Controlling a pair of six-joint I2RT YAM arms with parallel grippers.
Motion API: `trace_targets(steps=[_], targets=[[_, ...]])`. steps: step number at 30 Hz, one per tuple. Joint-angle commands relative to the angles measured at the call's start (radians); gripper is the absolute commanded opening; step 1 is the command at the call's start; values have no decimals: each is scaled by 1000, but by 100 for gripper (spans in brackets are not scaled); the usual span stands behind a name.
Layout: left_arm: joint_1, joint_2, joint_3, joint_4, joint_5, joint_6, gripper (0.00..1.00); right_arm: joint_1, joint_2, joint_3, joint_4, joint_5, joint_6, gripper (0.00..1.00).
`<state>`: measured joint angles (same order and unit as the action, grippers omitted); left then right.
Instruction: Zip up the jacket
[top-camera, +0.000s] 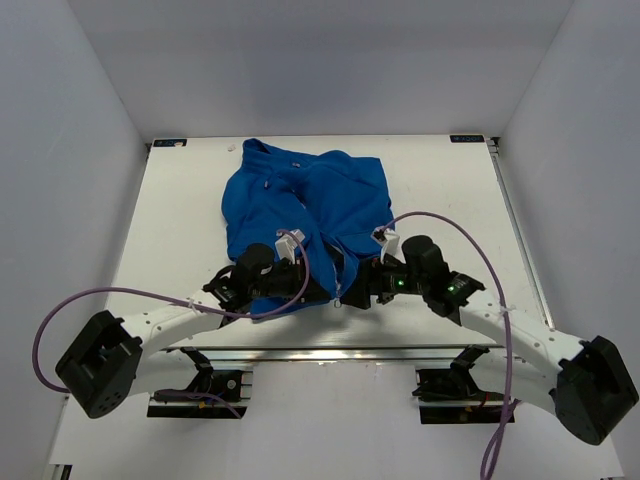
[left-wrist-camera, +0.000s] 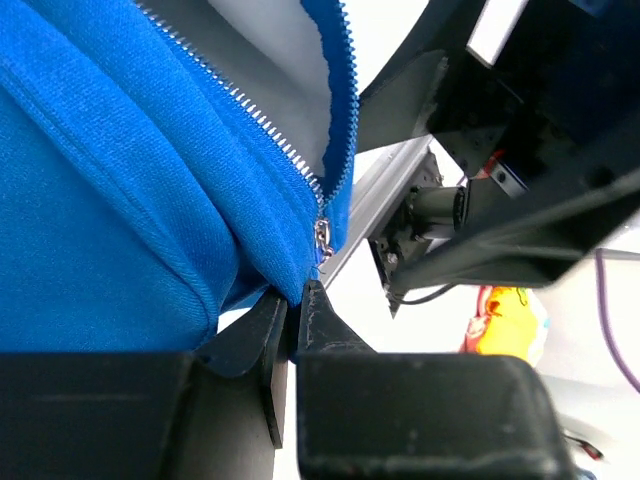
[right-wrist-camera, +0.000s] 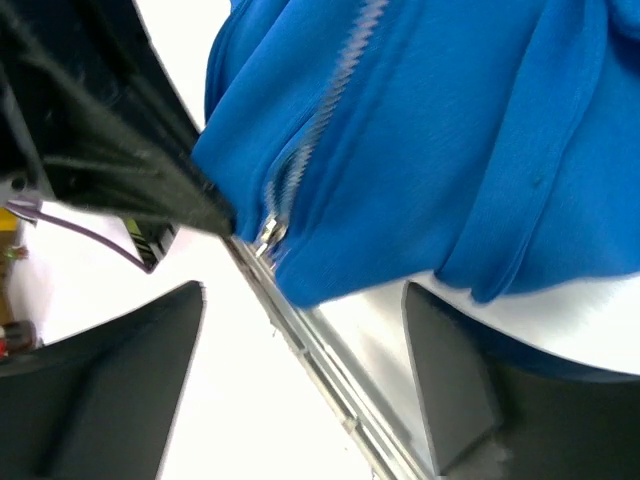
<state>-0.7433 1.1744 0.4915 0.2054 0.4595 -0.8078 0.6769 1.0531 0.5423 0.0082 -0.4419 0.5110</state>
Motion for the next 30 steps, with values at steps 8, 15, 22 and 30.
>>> trace_targets(steps=[8, 15, 22, 30], targets=[[-19, -85, 25, -47, 13, -68, 0, 206, -116, 171, -359, 394, -213, 89], [-34, -84, 74, -155, -27, -73, 0, 607, -9, 298, -468, 944, -249, 89], [-37, -78, 84, -178, -47, -82, 0, 796, 180, 360, -517, 1348, -6, 82], [-37, -65, 87, -176, -36, -93, 0, 848, 367, 426, -597, 1470, 259, 72]])
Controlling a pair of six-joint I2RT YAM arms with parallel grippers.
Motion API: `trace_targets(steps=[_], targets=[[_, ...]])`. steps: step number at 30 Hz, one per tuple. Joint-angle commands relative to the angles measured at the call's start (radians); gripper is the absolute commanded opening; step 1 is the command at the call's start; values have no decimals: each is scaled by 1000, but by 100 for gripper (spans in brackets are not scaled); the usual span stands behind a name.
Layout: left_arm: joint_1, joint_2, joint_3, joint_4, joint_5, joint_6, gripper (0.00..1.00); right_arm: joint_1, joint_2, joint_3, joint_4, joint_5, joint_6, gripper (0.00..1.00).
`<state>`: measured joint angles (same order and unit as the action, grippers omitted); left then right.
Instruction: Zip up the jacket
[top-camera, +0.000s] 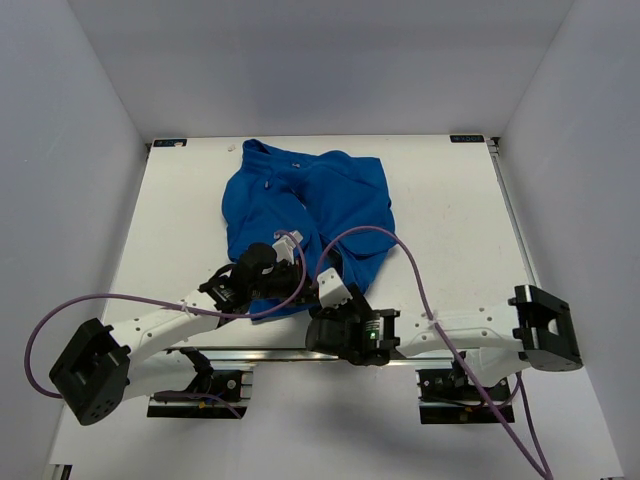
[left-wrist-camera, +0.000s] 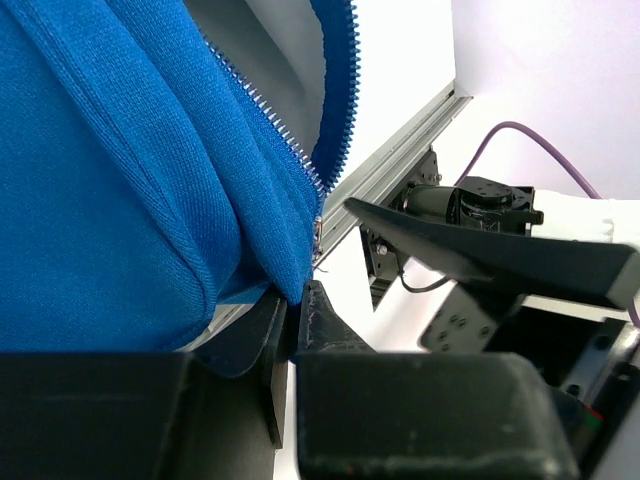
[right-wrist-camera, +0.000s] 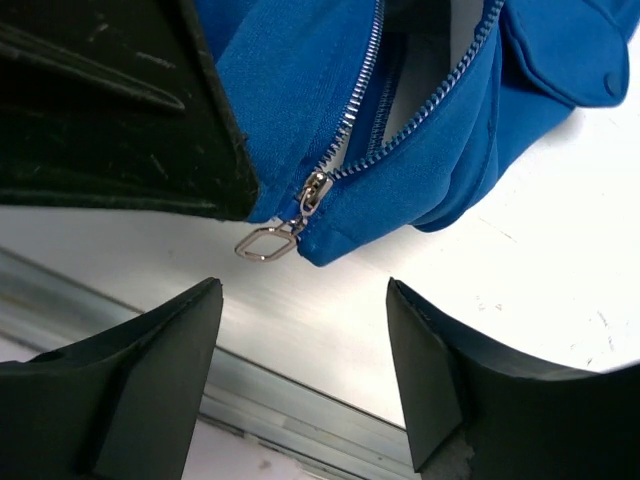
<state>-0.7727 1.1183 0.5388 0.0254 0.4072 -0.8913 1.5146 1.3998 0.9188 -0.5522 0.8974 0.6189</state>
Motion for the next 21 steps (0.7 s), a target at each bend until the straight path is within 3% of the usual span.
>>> trace_targets(steps=[1, 9, 16, 21], targets=[[-8, -9, 41, 2, 19, -9, 0, 10, 34, 52, -41, 135, 166, 69], [-8, 2, 43, 4, 27, -17, 0, 25, 117, 104, -83, 192, 264, 64], [-10, 6, 50, -5, 28, -15, 0, 30, 146, 150, -212, 279, 431, 42], [-8, 6, 52, -15, 27, -11, 0, 33, 162, 173, -258, 275, 444, 30]])
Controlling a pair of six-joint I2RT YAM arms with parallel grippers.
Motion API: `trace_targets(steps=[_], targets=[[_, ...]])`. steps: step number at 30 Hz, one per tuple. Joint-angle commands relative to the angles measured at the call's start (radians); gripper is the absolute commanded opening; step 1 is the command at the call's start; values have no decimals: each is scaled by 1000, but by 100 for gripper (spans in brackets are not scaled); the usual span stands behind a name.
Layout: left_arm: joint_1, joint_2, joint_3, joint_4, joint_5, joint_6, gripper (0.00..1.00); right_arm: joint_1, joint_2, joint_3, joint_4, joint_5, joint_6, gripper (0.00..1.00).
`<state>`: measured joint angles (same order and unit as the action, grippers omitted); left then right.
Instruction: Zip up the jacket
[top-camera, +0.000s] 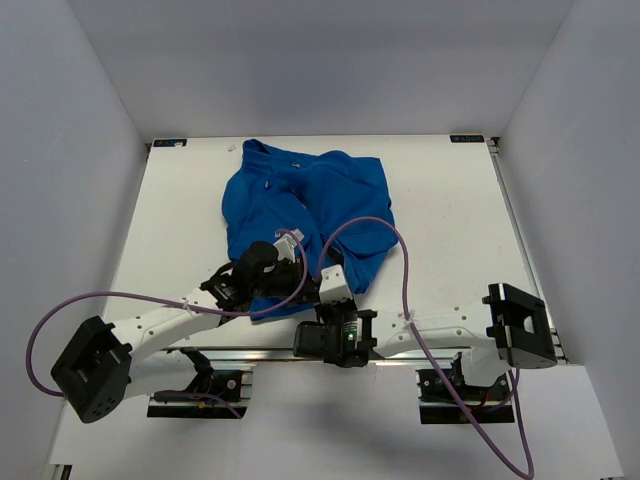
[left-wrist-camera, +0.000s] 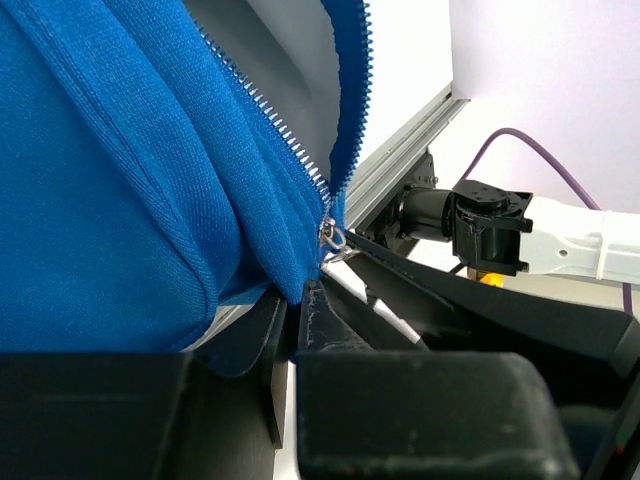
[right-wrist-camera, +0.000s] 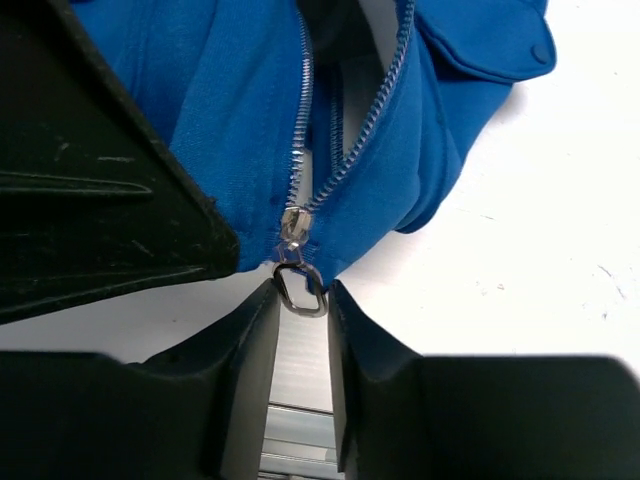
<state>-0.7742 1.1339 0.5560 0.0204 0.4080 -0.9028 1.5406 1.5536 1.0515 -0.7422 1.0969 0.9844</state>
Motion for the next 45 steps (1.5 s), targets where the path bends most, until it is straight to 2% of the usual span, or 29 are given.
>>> trace_targets(steps=[1, 3, 8, 9, 11, 13, 15, 20, 23, 24, 27, 29, 36, 39, 45], targets=[[-7, -8, 35, -10, 28, 1, 0, 9, 3, 47, -69, 67, 63, 25], [-7, -3, 32, -8, 31, 1, 0, 10, -1, 51, -62, 38, 31, 23], [-7, 0, 35, -8, 34, 5, 0, 10, -68, 9, 81, -64, -121, 17], [-7, -3, 36, -11, 38, 8, 0, 10, -82, -1, 104, -96, -160, 11], [-7, -6, 36, -16, 38, 15, 0, 10, -124, -27, 170, -123, -202, 8], [-7, -11, 41, -36, 34, 22, 0, 6, -159, -41, 207, -155, -253, 1], [-7, -14, 44, -57, 32, 28, 0, -7, -184, -54, 254, -196, -294, 0], [-7, -22, 48, -73, 37, 42, 0, -39, -194, -62, 276, -268, -331, 6], [-7, -28, 50, -74, 46, 47, 0, -60, -194, -71, 283, -299, -331, 12], [-7, -31, 53, -76, 49, 47, 0, -65, -194, -76, 291, -310, -329, 17], [-8, -37, 58, -88, 55, 53, 0, -82, -196, -85, 303, -330, -334, 23], [-7, -39, 59, -92, 57, 58, 0, -86, -194, -87, 317, -350, -351, 24], [-8, -40, 65, -102, 69, 65, 0, -111, -191, -88, 366, -391, -377, 24], [-8, -40, 65, -105, 71, 70, 0, -125, -197, -91, 379, -408, -378, 15], [-8, -42, 67, -105, 83, 71, 0, -139, -199, -104, 388, -439, -380, 8]])
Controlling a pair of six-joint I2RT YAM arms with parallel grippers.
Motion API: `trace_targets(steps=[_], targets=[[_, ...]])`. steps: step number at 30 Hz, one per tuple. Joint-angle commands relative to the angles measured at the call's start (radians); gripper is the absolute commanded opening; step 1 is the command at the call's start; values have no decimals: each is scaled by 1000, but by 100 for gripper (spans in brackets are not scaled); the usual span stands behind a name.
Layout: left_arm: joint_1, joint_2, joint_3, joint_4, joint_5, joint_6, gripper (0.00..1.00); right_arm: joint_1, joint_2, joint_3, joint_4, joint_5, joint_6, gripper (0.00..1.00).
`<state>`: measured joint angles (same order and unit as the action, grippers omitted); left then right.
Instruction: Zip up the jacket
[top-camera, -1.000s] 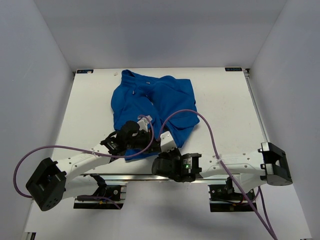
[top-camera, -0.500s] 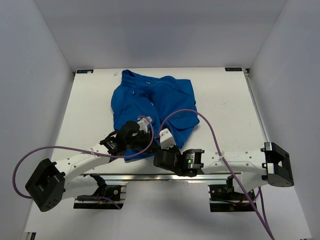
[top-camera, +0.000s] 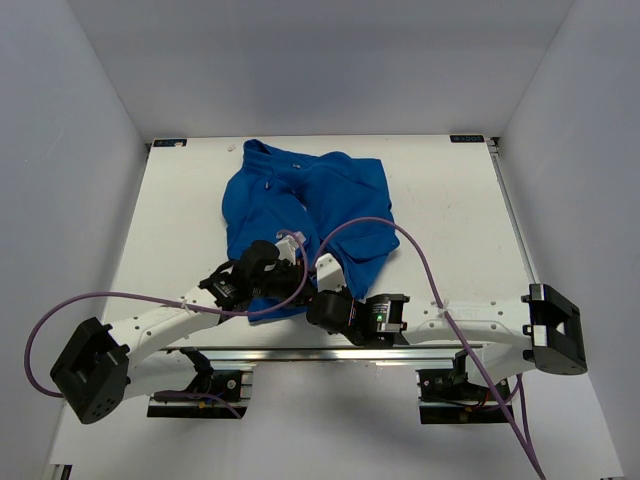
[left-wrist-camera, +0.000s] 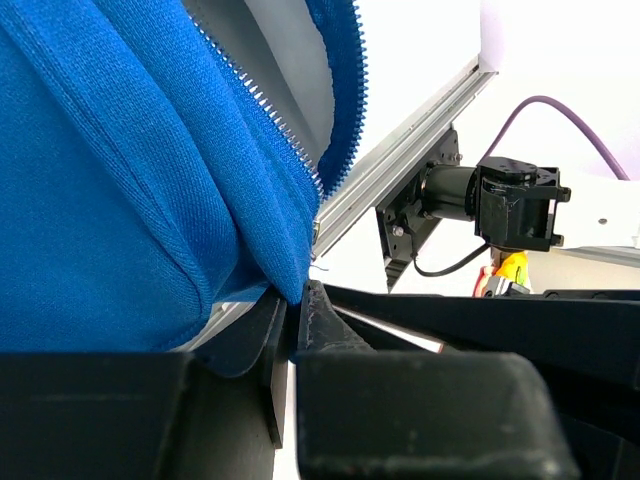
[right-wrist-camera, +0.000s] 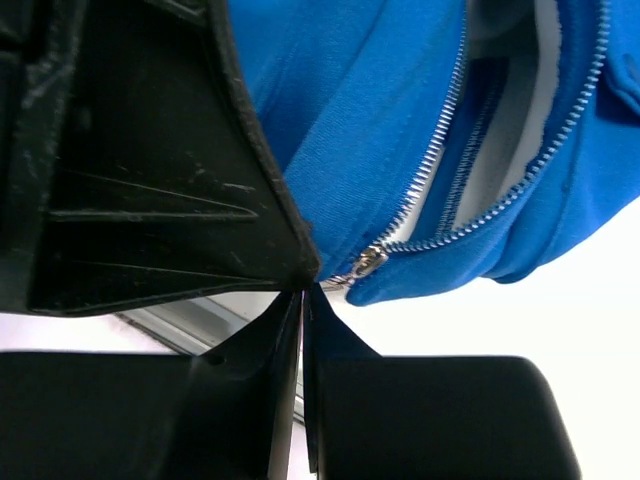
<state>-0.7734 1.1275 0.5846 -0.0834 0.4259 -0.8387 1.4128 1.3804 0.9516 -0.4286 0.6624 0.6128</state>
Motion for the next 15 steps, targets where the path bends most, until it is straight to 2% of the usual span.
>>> trace_targets(steps=[1, 4, 5, 8, 15], targets=[[-9, -35, 40, -4, 65, 7, 0, -11, -27, -4, 76, -9, -11, 8], [-9, -35, 40, -6, 66, 6, 0, -11, -27, 4, 73, -29, -30, 20], [-9, -35, 43, -6, 65, 6, 0, -11, -27, 6, 65, -33, -41, 33], [-7, -35, 41, -6, 65, 6, 0, -9, -21, 16, 32, -41, -36, 49], [-9, -34, 41, -3, 66, 3, 0, 38, 35, 76, -87, 104, 83, 58]])
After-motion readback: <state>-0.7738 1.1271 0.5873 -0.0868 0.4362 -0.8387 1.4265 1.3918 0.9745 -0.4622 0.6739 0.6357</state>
